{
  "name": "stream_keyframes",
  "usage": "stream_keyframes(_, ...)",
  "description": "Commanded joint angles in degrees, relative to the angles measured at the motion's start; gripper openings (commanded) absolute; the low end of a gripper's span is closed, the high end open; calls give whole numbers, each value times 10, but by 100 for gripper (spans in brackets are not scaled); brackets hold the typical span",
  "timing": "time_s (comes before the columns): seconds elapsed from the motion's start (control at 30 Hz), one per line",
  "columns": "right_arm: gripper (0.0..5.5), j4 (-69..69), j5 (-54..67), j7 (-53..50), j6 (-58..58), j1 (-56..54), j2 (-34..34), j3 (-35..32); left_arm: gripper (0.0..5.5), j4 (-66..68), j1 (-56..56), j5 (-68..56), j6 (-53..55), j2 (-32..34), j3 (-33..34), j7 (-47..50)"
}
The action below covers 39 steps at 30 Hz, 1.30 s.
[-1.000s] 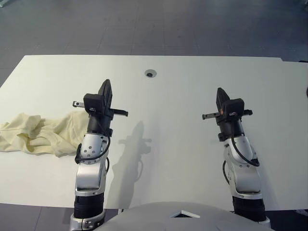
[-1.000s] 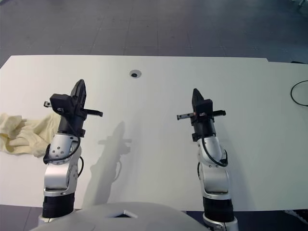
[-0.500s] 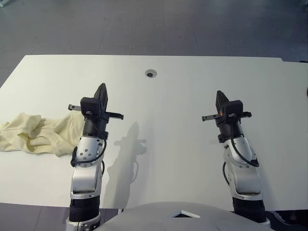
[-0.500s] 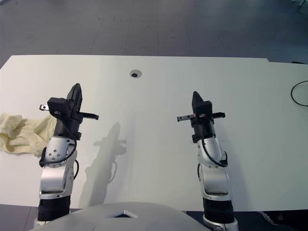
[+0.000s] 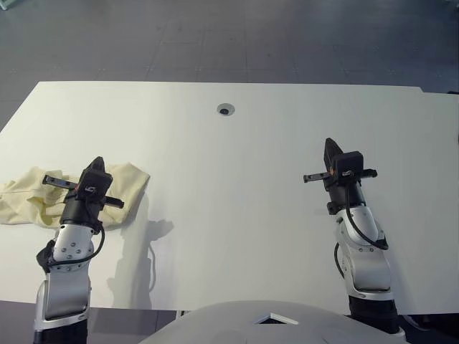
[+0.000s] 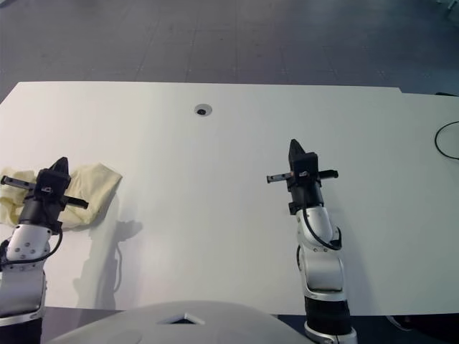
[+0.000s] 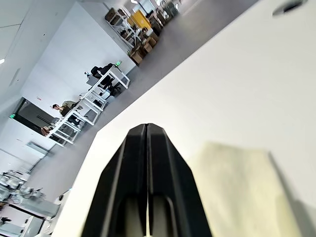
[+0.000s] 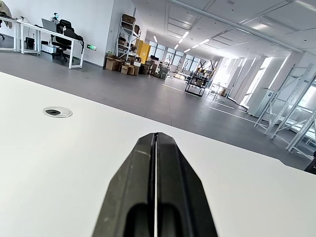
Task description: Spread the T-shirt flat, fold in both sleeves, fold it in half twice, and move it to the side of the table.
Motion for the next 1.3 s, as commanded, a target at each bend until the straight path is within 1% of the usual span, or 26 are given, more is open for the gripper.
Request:
stream_keyframes(0.03, 0, -11, 1, 1, 11, 1, 2, 3, 1, 44, -7, 30, 57, 30, -28, -35)
stream_keyframes(0.13, 0, -12, 3, 5, 16, -10, 0, 4, 1, 81, -33, 46, 115, 45, -52, -59)
stream_keyframes(0.2, 0, -10, 5, 6, 17, -13, -2, 1, 1, 88, -50, 46, 176, 52, -69, -87)
stream_keyframes(0.33, 0, -8, 3, 3, 14, -1, 0, 0, 1, 81, -105, 12, 280, 67, -129, -182)
stream_keyframes(0.4, 0, -10, 2, 3, 17, -6, 1, 2, 1, 70, -151, -17, 332, 54, -155, -215)
stream_keyframes(0.5, 0, -16, 4, 5, 28, -18, 1, 2, 1, 50, -232, -63, 432, 3, -194, -237)
stream_keyframes(0.6, 0, -23, 9, 11, 43, -35, -2, 1, 1, 54, -297, -94, 502, -63, -233, -221)
stream_keyframes(0.7, 0, -29, 19, 25, 70, -58, -5, 2, 1, 73, -343, -123, 533, -139, -269, -200)
stream_keyframes(0.77, 0, -34, 33, 47, 109, -69, -10, 10, 1, 92, -360, -140, 536, -193, -285, -181)
stream_keyframes(0.8, 0, -37, 44, 65, 137, -77, -15, 19, 1, 101, -368, -148, 530, -221, -283, -164)
stream_keyframes(0.87, 0, -43, 60, 96, 177, -88, -25, 37, 1, 107, -379, -163, 522, -256, -269, -140)
stream_keyframes(0.93, 0, -52, 75, 121, 221, -94, -34, 52, 1, 100, -394, -176, 515, -271, -247, -124)
stream_keyframes(1.0, 0, -57, 85, 144, 260, -97, -46, 71, 1, 81, -413, -191, 510, -266, -215, -117)
stream_keyframes(1.13, 0, -40, 100, 177, 310, -113, -56, 116, 1, 30, -453, -224, 515, -220, -133, -115)
stream_keyframes(1.23, 0, -14, 102, 197, 341, -141, -51, 166, 1, 10, -461, -229, 474, -128, -78, -138)
stream_keyframes(1.3, 0, -5, 96, 206, 369, -160, -62, 190, 1, 12, -438, -229, 418, -65, -48, -166)
